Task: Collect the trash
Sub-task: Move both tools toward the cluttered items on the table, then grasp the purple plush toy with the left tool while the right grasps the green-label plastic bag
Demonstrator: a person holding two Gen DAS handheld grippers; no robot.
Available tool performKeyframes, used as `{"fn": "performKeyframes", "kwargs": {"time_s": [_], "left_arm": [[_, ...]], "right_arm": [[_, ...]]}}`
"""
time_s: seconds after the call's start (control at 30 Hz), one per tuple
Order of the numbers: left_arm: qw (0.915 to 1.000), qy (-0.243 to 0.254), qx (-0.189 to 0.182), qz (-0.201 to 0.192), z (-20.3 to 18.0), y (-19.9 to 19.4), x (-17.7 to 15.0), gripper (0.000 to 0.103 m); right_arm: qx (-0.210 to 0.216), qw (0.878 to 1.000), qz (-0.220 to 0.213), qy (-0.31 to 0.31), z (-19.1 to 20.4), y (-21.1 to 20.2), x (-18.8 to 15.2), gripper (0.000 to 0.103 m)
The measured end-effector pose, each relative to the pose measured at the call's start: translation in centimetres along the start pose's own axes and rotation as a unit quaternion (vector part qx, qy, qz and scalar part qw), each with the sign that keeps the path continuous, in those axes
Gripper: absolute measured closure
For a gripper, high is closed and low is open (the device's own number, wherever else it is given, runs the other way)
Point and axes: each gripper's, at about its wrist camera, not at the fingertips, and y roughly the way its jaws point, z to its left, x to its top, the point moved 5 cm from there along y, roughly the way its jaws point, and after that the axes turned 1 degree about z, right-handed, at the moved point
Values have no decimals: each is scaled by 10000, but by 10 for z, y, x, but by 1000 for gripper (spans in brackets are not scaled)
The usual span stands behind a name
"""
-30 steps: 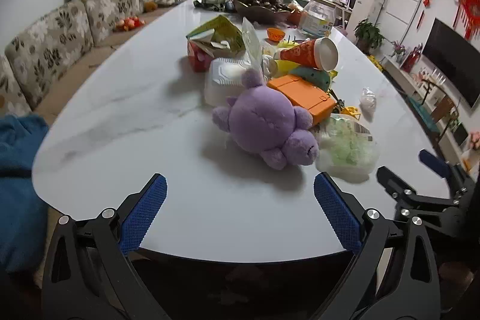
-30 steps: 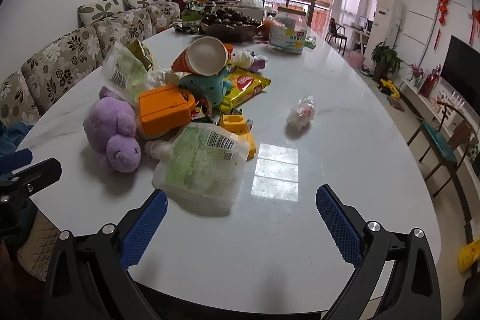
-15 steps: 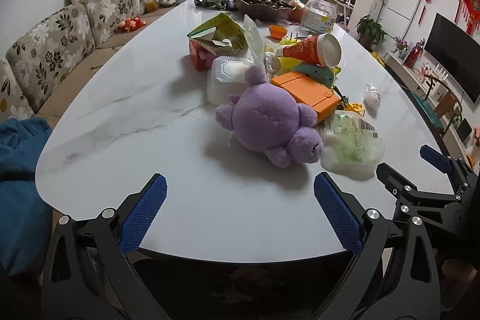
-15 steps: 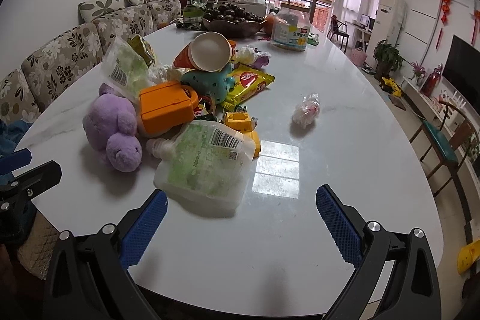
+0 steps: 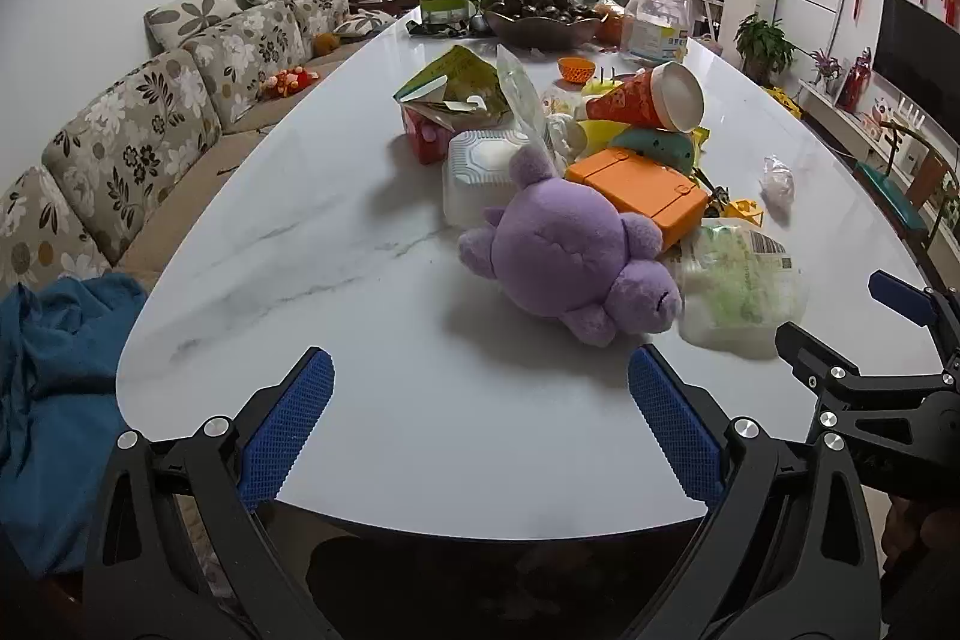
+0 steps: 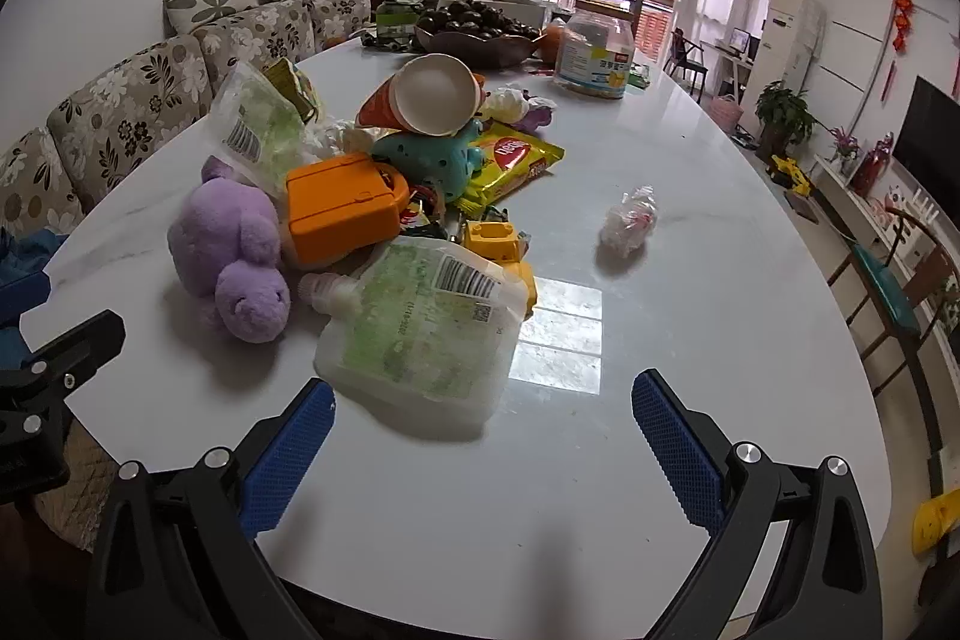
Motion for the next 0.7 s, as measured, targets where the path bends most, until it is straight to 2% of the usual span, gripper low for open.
{"fn": "performKeyframes", "kwargs": {"time_s": [0.37,0.7], "left_arm": [[10000,-9,16,-24,0,1,0,7],[9999,-94,-114,62,-1,5,0,7]], "right_arm": [[31,10000,72,-32,2,6,1,5],[37,9999,98,-29,3,9,1,5]]}}
